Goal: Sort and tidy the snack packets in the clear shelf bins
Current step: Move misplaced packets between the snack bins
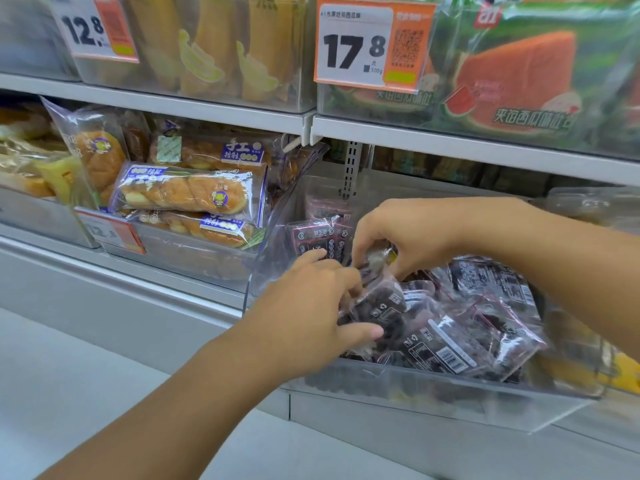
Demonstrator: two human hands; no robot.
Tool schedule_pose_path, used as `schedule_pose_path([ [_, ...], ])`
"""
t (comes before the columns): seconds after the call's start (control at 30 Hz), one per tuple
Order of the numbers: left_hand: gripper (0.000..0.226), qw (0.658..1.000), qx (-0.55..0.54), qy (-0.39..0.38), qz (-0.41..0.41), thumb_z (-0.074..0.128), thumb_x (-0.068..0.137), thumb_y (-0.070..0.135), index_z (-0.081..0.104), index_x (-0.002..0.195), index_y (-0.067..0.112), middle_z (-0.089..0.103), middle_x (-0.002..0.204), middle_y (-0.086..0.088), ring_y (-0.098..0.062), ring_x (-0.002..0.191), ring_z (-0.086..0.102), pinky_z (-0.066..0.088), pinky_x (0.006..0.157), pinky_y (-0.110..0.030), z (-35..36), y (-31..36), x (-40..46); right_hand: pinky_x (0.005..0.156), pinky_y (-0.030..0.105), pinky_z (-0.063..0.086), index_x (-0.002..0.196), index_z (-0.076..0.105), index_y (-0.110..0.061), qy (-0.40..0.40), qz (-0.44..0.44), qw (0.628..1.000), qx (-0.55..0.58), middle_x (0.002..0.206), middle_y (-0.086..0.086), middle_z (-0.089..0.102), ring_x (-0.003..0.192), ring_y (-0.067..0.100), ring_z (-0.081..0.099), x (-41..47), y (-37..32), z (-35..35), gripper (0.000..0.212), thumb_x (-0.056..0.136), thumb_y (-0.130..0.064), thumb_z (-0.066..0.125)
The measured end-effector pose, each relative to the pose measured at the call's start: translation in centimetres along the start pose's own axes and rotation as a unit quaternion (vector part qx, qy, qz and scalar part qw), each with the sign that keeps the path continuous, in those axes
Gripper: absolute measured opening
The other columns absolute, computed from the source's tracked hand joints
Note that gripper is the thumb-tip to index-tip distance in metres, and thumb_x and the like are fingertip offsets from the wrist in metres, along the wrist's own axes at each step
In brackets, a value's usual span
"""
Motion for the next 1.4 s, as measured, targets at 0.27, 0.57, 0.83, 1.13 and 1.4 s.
schedule_pose_path([
  [0.27, 0.05, 0.998, 0.046, -0.024, -0.038, 0.069, 0.086, 0.056, 0.035, 0.115, 0.034, 0.057, 0.115, 0.008, -0.021, 0.135, 0.038, 0.047, 0.1, -0.046, 0.0, 0.5, 0.1, 0.056, 0.025, 0.042, 0.112, 0.044, -0.023, 0.048, 0.126, 0.99, 0.04, 0.089, -0.006, 0.062, 0.071, 0.007, 0.058, -1.7, 3.4, -0.8, 0.072, 0.062, -0.028, 0.095],
  [0.57, 0.053, 0.992, -0.116, -0.03, -0.026, 0.073, 0.077, 0.063, 0.049, 0.121, 0.046, 0.048, 0.124, 0.028, 0.008, 0.115, 0.046, 0.043, 0.094, -0.02, -0.1, -1.3, 0.0, 0.054, 0.038, 0.047, 0.079, 0.064, -0.015, -0.013, 0.1, 0.988, -0.114, 0.072, 0.007, 0.063, 0.065, 0.024, 0.056, 0.0, 3.7, 1.9, 0.013, 0.073, -0.023, 0.072],
  [0.83, 0.061, 0.994, -0.092, -0.053, -0.002, 0.08, 0.071, 0.062, 0.065, 0.124, 0.037, 0.045, 0.117, 0.027, 0.004, 0.117, 0.042, 0.038, 0.099, -0.02, 0.4, -1.4, 1.2, 0.096, 0.04, 0.051, 0.141, 0.05, -0.011, -0.152, 0.152, 0.963, -0.163, 0.137, 0.008, 0.056, 0.121, 0.03, 0.057, 3.4, 4.2, 4.1, 0.039, 0.105, -0.024, 0.04],
  [1.13, 0.059, 0.993, -0.11, -0.045, -0.01, 0.075, 0.064, 0.075, 0.068, 0.108, 0.036, 0.061, 0.108, 0.019, 0.002, 0.106, 0.056, 0.049, 0.095, -0.032, 0.1, -1.6, 1.5, 0.062, 0.032, 0.036, 0.068, 0.051, -0.009, -0.16, 0.189, 0.968, -0.033, 0.069, 0.002, 0.045, 0.062, 0.021, 0.04, 4.2, 4.8, 3.3, 0.061, 0.1, -0.059, 0.039],
  [1.4, 0.021, 0.96, -0.242, -0.008, -0.139, 0.049, 0.102, 0.035, 0.068, 0.107, 0.032, 0.071, 0.099, 0.012, -0.006, 0.097, 0.063, 0.045, 0.082, -0.017, -0.6, -2.0, 2.3, 0.065, 0.027, 0.045, 0.096, 0.078, -0.008, -0.1, 0.198, 0.974, -0.044, 0.101, 0.007, 0.075, 0.076, 0.017, 0.054, 3.6, 4.9, 1.7, 0.017, 0.088, -0.021, 0.07],
])
Point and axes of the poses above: each hand's wrist, its own x-axis towards the middle knuckle, its own z-axis out of the palm, y = z × x, the point moved 7 cm from there along x, towards the middle knuckle
